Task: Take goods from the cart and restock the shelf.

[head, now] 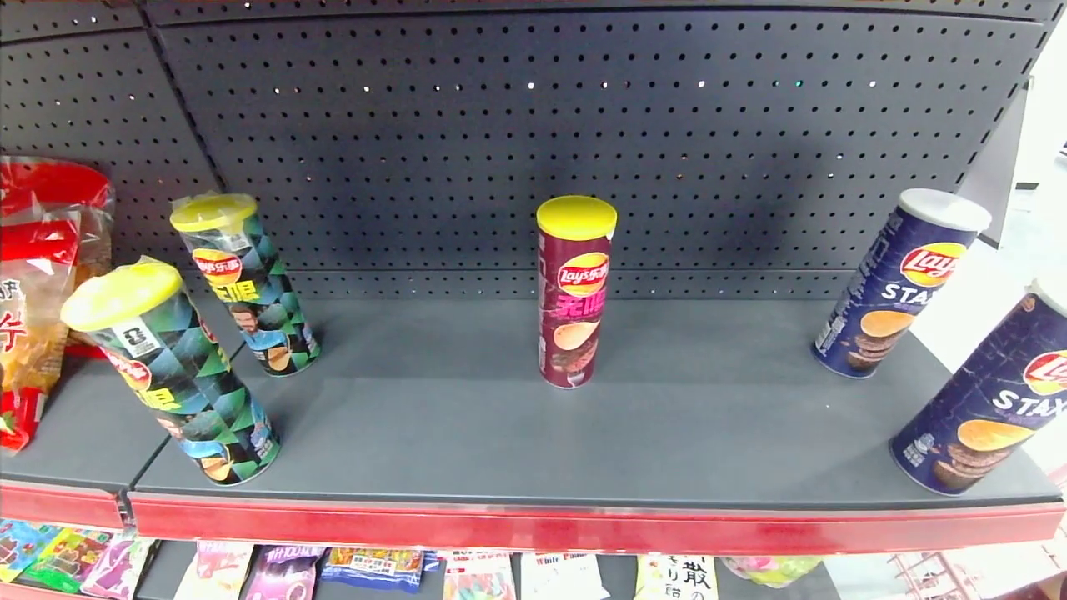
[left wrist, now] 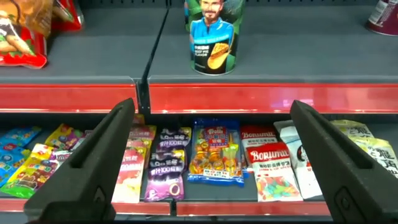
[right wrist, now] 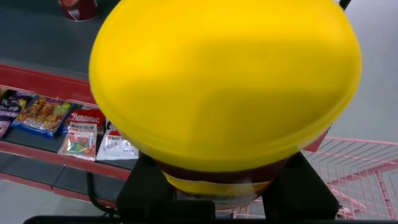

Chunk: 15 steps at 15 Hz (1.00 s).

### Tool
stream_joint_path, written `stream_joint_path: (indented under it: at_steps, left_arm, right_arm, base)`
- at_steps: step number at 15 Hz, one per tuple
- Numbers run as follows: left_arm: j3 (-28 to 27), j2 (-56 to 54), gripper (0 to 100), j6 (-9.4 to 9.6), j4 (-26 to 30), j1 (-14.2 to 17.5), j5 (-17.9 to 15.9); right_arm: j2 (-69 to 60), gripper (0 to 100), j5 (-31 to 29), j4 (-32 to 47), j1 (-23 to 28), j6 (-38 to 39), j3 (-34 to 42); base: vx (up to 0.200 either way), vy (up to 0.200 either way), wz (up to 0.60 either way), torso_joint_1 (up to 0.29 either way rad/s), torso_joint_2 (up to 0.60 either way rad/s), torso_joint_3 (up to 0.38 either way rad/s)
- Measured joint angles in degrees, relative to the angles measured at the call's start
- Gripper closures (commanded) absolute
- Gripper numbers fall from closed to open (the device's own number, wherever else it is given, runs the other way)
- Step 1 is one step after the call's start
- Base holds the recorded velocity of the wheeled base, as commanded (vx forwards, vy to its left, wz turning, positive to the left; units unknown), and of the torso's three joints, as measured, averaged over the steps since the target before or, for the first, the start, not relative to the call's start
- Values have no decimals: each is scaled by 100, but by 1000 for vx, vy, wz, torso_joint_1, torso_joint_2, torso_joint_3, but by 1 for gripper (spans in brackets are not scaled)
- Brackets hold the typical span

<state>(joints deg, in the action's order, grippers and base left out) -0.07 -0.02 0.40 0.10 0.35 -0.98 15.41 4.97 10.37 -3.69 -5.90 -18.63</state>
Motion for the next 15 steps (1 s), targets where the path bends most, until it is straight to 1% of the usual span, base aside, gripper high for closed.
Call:
stream_joint_path:
  at_steps: [4, 5, 6, 7, 8, 9, 10, 12, 13, 15]
  left_arm:
    - [-2, 35, 0, 13, 6, -17, -6]
    - [-2, 76, 0, 20, 6, -45, -79]
    - [-2, 96, 0, 24, 1, -62, -268]
    - [-2, 107, 0, 63, 1, -71, -375]
    - [-2, 110, 0, 107, -21, -76, -446]
    - [-26, 123, 0, 90, -67, -77, -501]
    - [-168, 204, 0, -24, -91, -106, -562]
    - [-894, 694, 0, -276, -144, -217, -772]
    - [-1335, 1083, 0, -251, -168, -324, -1002]
    - [-1881, 1920, 0, -67, -217, -545, -1599]
  right_arm:
    - [-284, 100, 96, 2, -5, 5, 184]
    - [-358, 100, 115, 10, -5, 10, 223]
    - [-414, 100, 116, 0, -7, 16, 249]
    - [-458, 100, 156, 7, -10, 44, 273]
    - [-485, 100, 206, 2, -7, 68, 290]
    - [-502, 100, 228, 2, -7, 78, 295]
    - [-511, 100, 235, 2, -7, 79, 301]
    - [-524, 100, 239, 2, -7, 78, 350]
    - [-535, 100, 244, 0, -10, 76, 372]
    - [-546, 100, 250, 0, -7, 76, 389]
  base:
    - [0, 0, 0, 0, 0, 0]
    - [0, 0, 0, 0, 0, 0]
    - [0, 0, 0, 0, 0, 0]
    - [0, 0, 0, 0, 0, 0]
    - [0, 0, 0, 0, 0, 0]
    - [0, 0, 0, 0, 0, 0]
    - [0, 0, 0, 0, 0, 0]
    - [0, 0, 0, 0, 0, 0]
    - [0, 0, 0, 0, 0, 0]
    - [0, 0, 0, 0, 0, 0]
